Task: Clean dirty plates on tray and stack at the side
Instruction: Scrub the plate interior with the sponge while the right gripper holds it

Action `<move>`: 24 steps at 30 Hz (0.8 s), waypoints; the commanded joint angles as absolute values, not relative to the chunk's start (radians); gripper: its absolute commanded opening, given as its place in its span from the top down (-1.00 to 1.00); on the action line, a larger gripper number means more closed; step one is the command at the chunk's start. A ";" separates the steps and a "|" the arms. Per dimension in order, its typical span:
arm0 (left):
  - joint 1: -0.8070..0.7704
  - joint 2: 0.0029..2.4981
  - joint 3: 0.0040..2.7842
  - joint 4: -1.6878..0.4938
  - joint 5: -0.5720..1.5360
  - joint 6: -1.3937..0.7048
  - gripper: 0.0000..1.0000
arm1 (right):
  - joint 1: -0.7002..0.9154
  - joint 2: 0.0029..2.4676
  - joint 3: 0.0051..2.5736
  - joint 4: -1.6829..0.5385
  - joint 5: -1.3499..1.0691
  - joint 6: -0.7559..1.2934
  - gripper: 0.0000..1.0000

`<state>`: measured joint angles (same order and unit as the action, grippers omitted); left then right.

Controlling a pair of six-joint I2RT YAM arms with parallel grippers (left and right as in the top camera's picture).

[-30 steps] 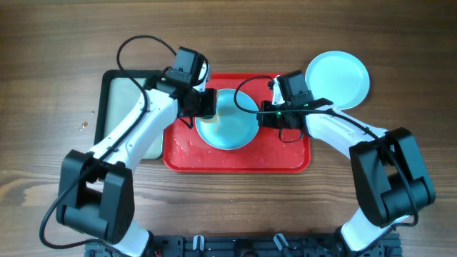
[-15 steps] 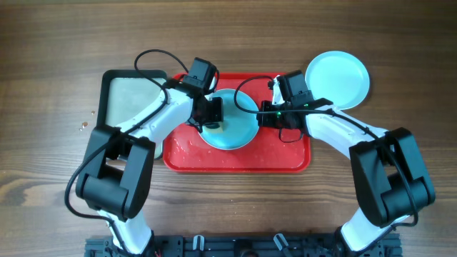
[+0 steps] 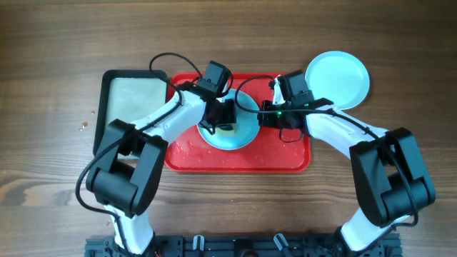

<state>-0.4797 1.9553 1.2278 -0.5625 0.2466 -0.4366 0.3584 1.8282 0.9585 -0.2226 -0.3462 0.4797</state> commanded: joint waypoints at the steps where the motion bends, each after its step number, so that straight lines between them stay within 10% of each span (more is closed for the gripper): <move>1: -0.509 2.003 1.209 -0.552 0.400 -0.449 0.92 | 0.364 1.846 0.955 -0.217 -0.367 0.499 0.91; 24: -0.466 1.849 1.255 -0.635 0.049 -0.342 0.92 | 0.364 1.846 0.955 -0.217 -0.366 0.500 0.92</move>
